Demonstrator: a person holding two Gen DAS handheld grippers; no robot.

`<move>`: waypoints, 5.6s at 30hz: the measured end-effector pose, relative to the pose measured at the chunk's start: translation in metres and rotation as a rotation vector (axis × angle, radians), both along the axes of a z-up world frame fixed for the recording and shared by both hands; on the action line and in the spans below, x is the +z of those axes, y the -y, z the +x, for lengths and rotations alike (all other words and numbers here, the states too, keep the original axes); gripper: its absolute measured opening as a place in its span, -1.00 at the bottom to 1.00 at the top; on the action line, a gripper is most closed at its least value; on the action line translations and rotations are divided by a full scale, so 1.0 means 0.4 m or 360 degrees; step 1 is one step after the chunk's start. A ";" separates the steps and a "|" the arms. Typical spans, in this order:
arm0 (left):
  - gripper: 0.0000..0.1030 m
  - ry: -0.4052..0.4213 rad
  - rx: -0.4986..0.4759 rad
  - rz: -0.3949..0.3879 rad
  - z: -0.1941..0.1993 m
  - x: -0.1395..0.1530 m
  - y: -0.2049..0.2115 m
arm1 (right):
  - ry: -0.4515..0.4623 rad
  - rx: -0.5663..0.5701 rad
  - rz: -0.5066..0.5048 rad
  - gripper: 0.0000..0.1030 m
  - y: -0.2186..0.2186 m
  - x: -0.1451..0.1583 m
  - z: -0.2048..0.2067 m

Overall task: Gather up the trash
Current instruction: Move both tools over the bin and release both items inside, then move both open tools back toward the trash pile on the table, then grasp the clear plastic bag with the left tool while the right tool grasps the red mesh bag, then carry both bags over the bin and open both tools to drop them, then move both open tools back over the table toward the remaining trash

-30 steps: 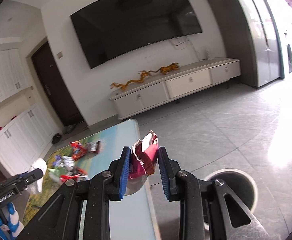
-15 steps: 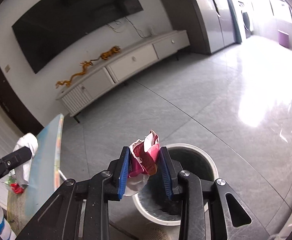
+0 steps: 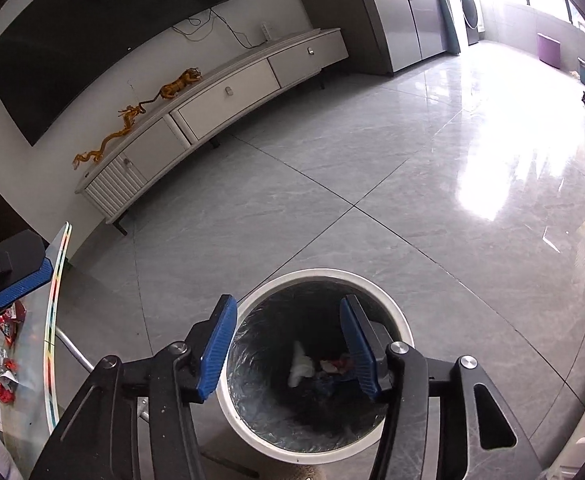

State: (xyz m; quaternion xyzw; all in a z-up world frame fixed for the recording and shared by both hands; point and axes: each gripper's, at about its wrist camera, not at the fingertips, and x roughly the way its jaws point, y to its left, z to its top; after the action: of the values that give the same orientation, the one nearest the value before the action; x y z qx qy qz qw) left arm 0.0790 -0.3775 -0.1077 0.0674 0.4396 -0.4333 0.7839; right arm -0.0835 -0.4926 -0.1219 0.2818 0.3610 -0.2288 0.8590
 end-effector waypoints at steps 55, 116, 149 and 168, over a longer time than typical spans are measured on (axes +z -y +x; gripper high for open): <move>0.09 0.0062 0.1190 -0.0132 0.046 -0.008 -1.171 | 0.0301 0.0970 -0.0271 0.61 -0.643 0.279 0.184; -0.79 0.0048 0.1096 -0.0322 -0.054 0.078 -1.172 | 0.0415 0.1194 0.0108 -0.52 -0.693 0.207 0.187; -0.76 -0.0036 0.0096 0.0026 0.007 0.009 -0.163 | -0.0026 -0.0005 -0.0188 -0.50 -0.054 0.040 -0.005; 0.01 -0.0039 0.0072 0.0049 0.024 -0.035 -0.038 | -0.0067 -0.0092 -0.0115 -0.01 0.017 -0.007 -0.034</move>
State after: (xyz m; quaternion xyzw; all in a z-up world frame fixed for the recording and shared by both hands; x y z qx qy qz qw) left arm 0.0884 -0.3624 -0.1217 0.0643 0.4572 -0.4094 0.7869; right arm -0.0972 -0.4993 -0.1246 0.2560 0.3622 -0.2723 0.8539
